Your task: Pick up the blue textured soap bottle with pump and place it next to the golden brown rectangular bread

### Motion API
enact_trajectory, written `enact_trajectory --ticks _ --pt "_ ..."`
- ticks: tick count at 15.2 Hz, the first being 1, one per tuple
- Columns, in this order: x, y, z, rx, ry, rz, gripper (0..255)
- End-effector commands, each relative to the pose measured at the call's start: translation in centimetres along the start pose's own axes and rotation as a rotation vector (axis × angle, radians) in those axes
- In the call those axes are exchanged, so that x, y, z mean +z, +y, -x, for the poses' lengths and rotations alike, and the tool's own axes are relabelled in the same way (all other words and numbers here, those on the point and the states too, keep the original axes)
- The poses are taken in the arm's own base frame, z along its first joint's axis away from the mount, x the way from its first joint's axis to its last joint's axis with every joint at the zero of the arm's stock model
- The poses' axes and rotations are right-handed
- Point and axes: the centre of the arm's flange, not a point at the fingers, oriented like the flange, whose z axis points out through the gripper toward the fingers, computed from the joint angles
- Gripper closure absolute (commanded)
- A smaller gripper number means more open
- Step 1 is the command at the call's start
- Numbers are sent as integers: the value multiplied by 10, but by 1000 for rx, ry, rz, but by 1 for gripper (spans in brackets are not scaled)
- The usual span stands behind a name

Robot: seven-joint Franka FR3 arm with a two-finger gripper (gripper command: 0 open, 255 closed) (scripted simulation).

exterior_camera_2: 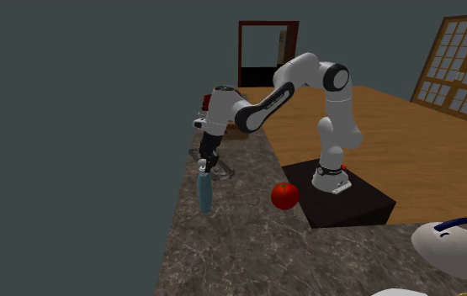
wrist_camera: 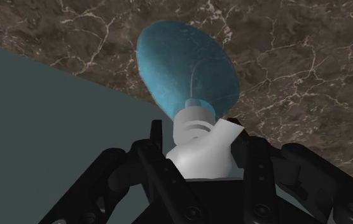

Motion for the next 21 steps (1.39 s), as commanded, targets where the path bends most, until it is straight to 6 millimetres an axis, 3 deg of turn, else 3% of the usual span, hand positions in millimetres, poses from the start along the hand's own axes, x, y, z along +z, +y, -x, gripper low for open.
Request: enact_trajectory --ticks 1,4,21 --pt "0 0 0 0 0 0 255" --pt "0 0 0 0 0 0 255" --pt "-86 5 -24 0 0 0 255"
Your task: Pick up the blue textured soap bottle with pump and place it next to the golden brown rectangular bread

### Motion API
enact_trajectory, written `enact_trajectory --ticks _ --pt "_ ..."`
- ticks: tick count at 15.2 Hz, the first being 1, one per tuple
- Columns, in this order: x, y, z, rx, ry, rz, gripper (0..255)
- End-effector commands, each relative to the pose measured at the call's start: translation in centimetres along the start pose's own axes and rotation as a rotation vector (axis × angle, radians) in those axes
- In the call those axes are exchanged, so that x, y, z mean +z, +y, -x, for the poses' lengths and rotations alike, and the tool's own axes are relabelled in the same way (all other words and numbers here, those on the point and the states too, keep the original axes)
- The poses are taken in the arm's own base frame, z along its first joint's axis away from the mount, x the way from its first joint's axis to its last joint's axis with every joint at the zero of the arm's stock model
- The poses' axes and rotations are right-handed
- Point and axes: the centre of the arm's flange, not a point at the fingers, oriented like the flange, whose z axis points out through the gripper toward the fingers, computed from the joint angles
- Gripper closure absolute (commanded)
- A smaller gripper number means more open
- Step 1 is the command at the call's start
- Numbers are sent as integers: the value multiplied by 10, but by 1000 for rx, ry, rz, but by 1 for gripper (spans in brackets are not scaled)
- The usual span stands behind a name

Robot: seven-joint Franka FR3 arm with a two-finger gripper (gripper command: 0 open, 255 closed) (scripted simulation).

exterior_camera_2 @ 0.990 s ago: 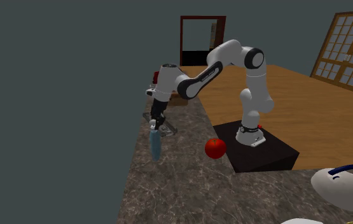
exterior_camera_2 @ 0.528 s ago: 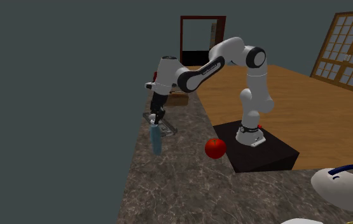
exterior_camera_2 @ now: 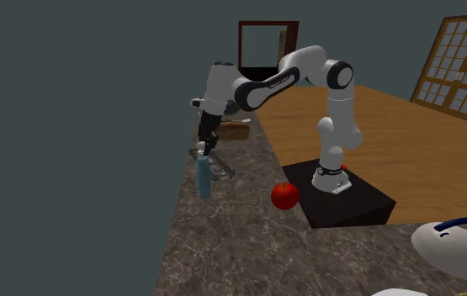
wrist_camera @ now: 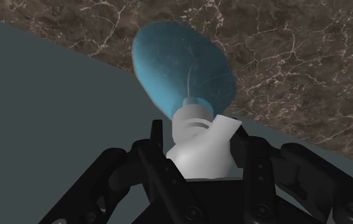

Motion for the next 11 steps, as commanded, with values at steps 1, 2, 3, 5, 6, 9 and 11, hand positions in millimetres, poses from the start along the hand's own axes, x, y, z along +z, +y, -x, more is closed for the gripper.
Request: enact_trajectory --ticks 1,2,3,5,6,9,11 --pt "-10 1 -3 0 0 0 255" --pt "-15 1 -5 0 0 0 255" --pt "-20 2 -6 0 0 0 255" --pt "-31 2 -9 0 0 0 255" --pt "-36 3 -10 0 0 0 255" --pt "-51 4 -15 0 0 0 255" --pt "-61 4 -17 0 0 0 255"
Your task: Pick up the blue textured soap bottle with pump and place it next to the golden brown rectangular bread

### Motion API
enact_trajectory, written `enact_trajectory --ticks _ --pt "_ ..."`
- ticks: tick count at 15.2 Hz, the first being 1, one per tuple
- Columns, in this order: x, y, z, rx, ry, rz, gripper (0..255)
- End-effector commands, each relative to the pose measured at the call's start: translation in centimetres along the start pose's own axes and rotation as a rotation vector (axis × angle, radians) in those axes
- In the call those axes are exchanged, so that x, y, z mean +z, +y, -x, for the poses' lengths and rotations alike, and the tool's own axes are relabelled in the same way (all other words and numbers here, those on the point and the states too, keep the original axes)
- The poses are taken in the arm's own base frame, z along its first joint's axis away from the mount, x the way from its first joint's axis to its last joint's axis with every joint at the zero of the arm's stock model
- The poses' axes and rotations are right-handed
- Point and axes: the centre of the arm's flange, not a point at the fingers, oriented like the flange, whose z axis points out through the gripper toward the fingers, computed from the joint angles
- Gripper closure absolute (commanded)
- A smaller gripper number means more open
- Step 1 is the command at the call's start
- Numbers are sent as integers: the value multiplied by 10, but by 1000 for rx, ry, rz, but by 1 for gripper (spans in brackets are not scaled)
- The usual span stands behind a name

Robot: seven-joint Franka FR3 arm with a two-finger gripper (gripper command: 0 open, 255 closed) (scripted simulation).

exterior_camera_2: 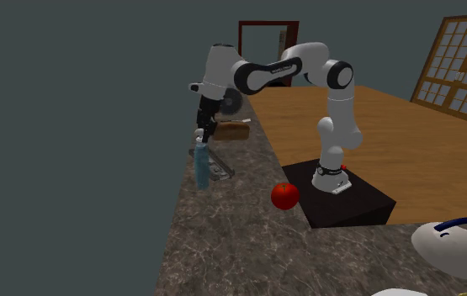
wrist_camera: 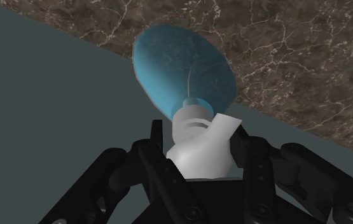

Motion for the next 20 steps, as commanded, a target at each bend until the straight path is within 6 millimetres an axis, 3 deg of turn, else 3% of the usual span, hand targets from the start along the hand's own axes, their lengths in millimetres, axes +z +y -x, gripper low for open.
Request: enact_trajectory --ticks 1,11,20 --pt "-11 -1 -3 0 0 0 255" --pt "-61 2 -17 0 0 0 255" --pt "-82 76 74 0 0 0 255"
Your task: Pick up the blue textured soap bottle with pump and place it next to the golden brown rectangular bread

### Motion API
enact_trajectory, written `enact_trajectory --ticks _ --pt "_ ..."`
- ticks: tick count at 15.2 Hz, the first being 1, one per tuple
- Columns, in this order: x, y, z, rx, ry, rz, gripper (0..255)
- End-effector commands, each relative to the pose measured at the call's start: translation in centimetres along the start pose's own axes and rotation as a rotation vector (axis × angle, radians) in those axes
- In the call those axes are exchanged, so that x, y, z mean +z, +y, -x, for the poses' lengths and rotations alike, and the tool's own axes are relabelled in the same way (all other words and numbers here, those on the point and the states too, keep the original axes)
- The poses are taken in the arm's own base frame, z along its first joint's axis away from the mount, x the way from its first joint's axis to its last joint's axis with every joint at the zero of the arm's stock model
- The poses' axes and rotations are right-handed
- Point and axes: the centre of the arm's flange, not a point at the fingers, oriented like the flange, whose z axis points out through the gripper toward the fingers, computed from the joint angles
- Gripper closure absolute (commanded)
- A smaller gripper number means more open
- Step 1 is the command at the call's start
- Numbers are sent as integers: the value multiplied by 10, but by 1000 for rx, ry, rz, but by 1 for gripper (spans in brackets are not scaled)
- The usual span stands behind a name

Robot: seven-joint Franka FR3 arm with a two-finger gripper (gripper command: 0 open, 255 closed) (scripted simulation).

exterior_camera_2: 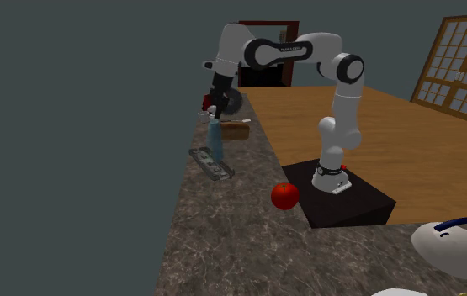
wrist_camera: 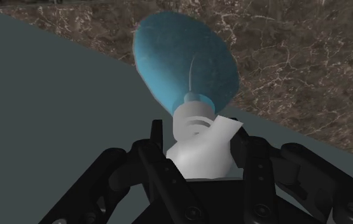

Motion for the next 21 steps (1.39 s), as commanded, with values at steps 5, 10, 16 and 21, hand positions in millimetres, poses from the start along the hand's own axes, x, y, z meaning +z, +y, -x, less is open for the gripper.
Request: enact_trajectory --ticks 5,10,16,21 --pt "-13 52 63 -1 1 -1 255" --pt "-25 93 113 -1 1 -1 255" --pt "-39 142 174 -1 1 -1 255" --pt "-50 183 224 -1 1 -1 255"
